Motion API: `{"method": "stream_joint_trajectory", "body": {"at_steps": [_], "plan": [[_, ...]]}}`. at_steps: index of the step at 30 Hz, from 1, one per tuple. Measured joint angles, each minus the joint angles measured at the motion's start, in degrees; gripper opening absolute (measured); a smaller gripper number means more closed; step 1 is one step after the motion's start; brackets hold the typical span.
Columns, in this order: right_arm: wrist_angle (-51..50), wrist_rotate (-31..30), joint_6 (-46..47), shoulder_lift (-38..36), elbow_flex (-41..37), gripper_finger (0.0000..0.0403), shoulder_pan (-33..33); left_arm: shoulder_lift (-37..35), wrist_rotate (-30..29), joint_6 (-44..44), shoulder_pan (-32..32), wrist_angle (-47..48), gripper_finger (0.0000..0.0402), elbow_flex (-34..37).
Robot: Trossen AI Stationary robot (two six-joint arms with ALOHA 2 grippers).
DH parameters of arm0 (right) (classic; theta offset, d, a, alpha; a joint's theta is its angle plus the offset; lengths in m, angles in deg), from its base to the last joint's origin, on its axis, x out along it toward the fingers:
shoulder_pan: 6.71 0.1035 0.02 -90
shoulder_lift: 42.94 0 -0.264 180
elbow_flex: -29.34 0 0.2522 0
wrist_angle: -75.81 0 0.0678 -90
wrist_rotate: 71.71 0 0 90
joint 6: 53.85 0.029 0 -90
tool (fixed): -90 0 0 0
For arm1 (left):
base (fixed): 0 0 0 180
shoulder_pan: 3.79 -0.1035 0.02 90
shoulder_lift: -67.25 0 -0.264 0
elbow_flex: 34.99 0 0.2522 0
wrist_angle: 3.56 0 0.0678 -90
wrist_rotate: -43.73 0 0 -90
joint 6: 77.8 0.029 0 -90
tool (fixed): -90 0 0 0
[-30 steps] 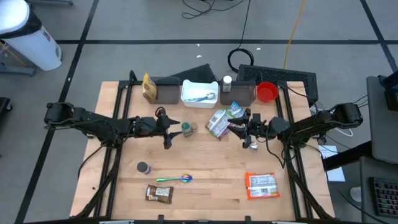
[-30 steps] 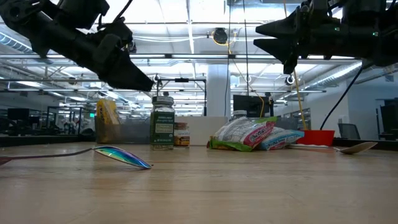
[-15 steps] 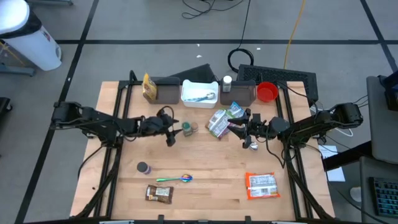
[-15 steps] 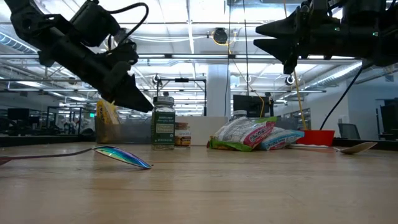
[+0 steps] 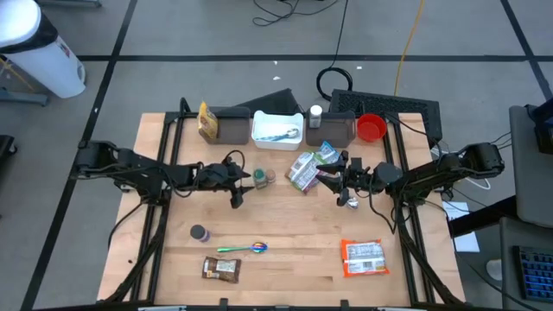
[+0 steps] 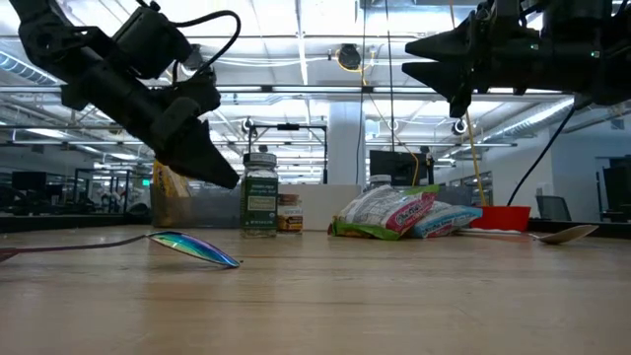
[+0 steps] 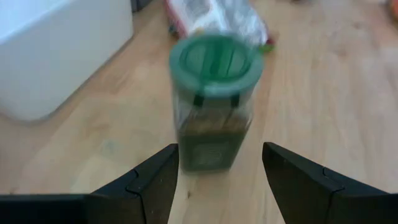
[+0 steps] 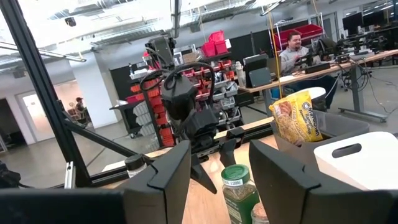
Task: Pick & Place Food Item
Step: Put the green seasoning bottle into the right black bin
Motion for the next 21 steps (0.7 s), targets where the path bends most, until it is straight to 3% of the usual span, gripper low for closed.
{"method": "stream_joint_trajectory", "body": {"at_steps": [10,21], "plan": [[0.0,0.0,0.0,0.0,0.0,0.0155,0.0,2.4,0.0,0.0,-0.5,-2.7,0.0248,0.0],[0.1,0.0,0.0,0.0,0.0,0.0155,0.0,3.9,-0.1,-1.6,-2.1,-3.0,0.0330,0.0]]}}
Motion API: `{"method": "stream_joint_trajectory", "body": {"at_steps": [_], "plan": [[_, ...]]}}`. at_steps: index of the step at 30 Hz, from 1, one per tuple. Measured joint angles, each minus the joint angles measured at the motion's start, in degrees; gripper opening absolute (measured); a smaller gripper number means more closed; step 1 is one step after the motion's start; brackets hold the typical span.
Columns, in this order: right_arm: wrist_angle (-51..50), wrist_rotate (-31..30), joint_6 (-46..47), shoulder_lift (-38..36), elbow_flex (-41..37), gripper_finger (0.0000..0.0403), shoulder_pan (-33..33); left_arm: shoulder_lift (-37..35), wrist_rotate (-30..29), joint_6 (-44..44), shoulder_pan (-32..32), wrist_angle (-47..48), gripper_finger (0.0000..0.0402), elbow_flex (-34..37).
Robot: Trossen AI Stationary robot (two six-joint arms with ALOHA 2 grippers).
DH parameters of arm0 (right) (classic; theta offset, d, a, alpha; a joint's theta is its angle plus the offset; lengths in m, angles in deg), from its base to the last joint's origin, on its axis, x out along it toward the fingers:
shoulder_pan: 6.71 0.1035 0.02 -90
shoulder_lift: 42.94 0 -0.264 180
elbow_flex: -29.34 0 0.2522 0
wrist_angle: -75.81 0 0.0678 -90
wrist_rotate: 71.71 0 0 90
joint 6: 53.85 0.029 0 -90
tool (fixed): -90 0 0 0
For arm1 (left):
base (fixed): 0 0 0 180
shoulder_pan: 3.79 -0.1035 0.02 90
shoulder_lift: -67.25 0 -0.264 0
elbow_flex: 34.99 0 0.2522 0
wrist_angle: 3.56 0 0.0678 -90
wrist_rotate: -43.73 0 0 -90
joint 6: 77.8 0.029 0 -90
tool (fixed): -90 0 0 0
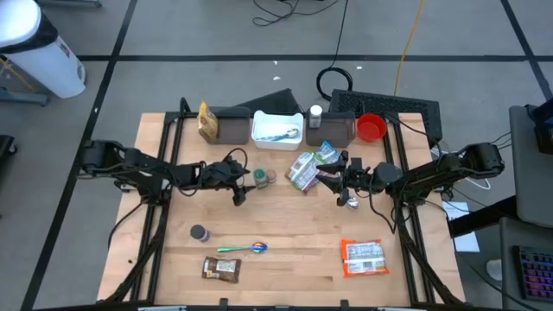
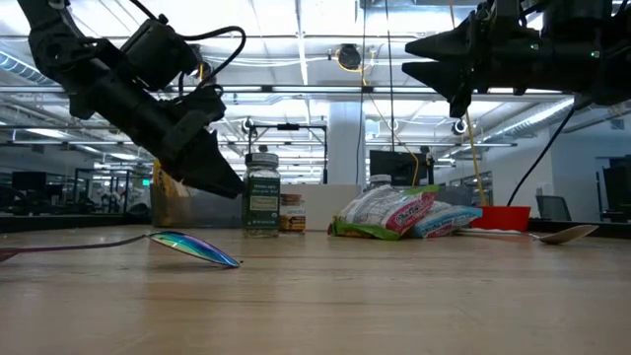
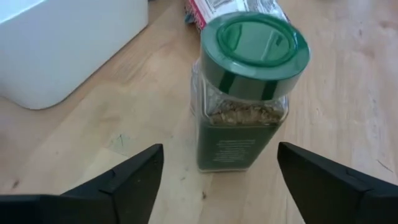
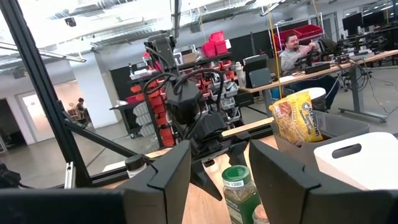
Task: Pick & Place Food Item
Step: Put the green seasoning bottle into the right black bin
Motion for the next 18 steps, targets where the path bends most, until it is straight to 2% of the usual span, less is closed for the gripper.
{"method": "stream_joint_trajectory", "body": {"at_steps": [9,18], "plan": [[0.0,0.0,0.0,0.0,0.0,0.0155,0.0,1.3,-0.5,-1.4,1.8,-2.4,0.0349,0.0],[0.0,0.0,0.0,0.0,0.0,0.0155,0.0,11.4,-0.6,0.5,2.3,-14.0,0.0349,0.0]]}}
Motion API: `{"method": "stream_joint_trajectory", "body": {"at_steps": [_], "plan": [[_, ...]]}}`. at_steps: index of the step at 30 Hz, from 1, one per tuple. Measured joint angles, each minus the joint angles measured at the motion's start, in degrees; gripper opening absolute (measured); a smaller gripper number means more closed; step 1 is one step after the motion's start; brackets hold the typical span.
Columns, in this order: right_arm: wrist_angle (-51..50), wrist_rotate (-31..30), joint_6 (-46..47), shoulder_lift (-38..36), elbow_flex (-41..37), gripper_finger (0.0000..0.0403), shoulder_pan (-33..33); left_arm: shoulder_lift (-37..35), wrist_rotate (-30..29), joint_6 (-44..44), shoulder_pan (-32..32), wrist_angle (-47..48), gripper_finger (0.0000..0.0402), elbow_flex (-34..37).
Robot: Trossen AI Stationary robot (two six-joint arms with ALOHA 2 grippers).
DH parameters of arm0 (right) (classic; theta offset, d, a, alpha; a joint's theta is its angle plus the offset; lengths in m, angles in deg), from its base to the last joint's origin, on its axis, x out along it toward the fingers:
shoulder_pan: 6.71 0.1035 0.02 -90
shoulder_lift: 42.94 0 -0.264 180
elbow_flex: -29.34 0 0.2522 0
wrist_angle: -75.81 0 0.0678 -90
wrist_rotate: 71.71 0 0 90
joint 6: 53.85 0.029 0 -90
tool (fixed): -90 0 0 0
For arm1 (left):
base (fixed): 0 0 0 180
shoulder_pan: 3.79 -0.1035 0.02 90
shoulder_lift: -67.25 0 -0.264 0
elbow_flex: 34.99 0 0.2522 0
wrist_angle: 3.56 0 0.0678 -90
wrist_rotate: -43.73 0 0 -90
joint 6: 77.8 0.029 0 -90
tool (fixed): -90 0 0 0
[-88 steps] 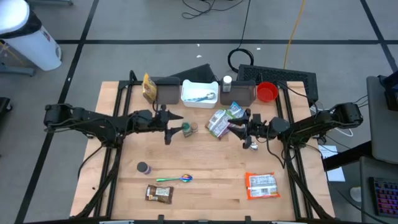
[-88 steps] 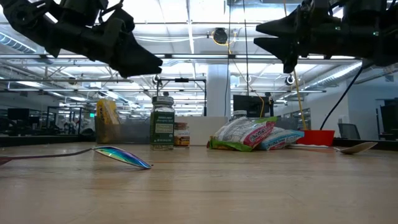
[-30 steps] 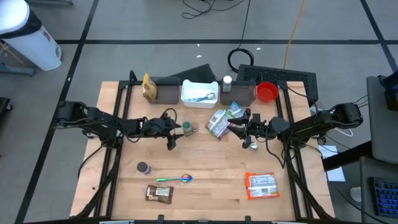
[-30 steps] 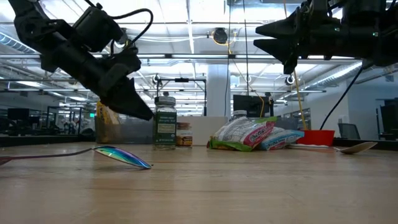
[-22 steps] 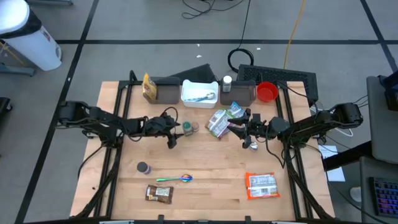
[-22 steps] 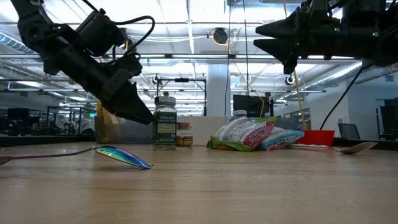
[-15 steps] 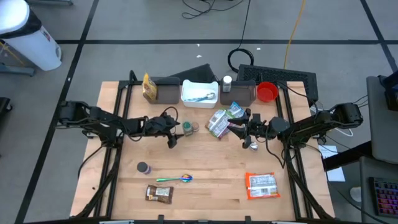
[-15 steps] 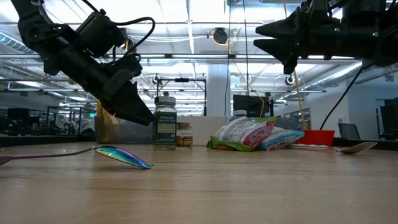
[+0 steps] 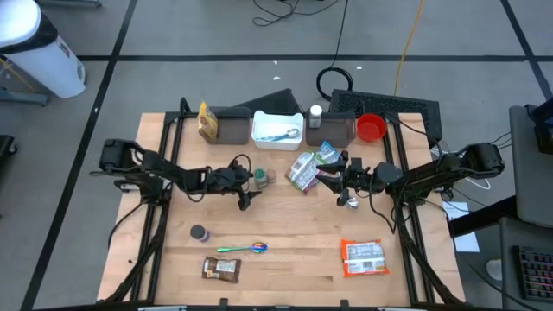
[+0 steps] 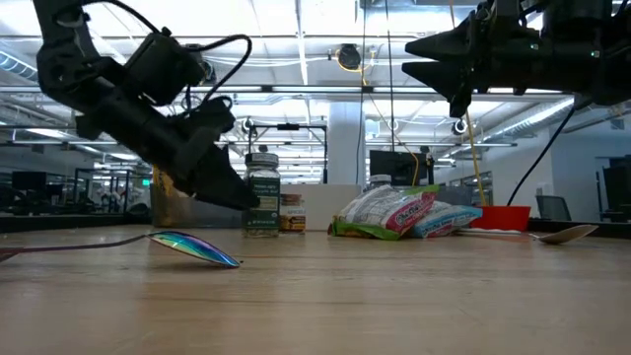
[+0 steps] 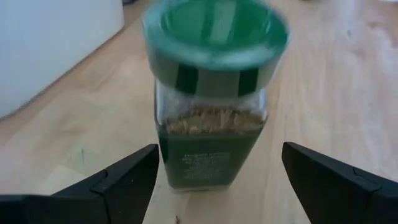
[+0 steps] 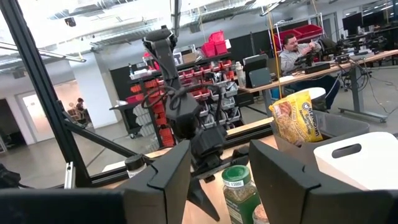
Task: Pick & Place Food Item
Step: Put the green seasoning bottle into the right black bin
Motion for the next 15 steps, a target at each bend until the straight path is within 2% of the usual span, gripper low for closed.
{"method": "stream_joint_trajectory", "body": {"at_steps": [7,15], "plan": [[0.0,0.0,0.0,0.0,0.0,0.0155,0.0,5.3,-2.8,-1.0,0.0,-3.7,0.0349,0.0],[-0.2,0.0,0.0,0.0,0.0,0.0155,0.0,10.7,-3.0,-1.2,0.0,-10.0,0.0349,0.0]]}}
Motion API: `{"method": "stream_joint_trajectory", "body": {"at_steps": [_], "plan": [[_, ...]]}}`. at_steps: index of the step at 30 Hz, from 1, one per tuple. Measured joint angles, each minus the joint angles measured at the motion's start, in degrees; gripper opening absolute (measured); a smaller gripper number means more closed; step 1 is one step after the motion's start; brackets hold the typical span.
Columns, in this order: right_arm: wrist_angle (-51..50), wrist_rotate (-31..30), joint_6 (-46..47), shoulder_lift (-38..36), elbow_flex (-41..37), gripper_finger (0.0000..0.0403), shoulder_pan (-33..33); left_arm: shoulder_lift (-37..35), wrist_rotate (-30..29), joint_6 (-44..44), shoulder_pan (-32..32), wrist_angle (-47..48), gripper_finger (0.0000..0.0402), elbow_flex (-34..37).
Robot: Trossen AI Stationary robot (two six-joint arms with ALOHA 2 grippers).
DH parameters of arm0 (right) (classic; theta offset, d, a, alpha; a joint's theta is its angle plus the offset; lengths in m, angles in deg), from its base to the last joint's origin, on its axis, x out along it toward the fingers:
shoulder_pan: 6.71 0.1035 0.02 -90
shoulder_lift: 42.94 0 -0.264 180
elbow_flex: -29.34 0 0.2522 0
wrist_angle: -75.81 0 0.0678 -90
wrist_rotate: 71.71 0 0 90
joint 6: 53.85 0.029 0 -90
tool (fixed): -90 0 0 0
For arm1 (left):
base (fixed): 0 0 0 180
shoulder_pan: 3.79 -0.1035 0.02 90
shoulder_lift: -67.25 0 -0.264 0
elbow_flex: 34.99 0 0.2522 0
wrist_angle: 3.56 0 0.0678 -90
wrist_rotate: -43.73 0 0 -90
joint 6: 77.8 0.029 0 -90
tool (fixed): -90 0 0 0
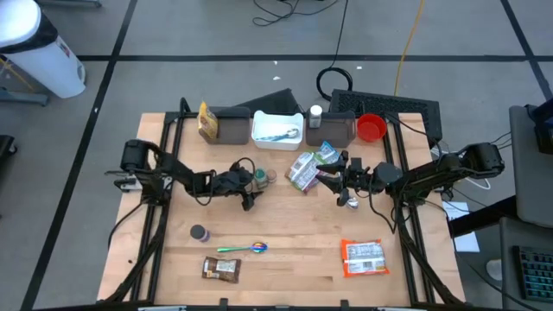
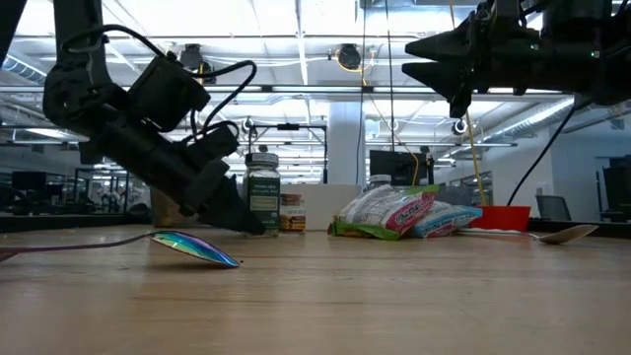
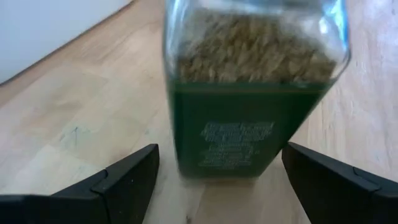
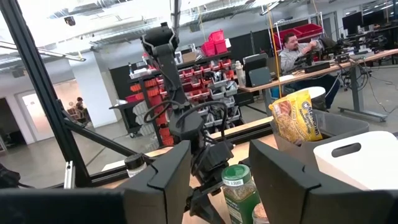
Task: Pick & Place Food Item
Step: Put the green seasoning bottle into the right black bin
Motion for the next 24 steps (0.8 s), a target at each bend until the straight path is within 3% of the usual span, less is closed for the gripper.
{"method": "stream_joint_trajectory", "body": {"at_steps": [24], "plan": [[-0.3,0.0,0.0,0.0,0.0,0.0155,-0.4,2.6,-6.4,2.7,-0.1,-4.4,0.0349,0.0]]}}
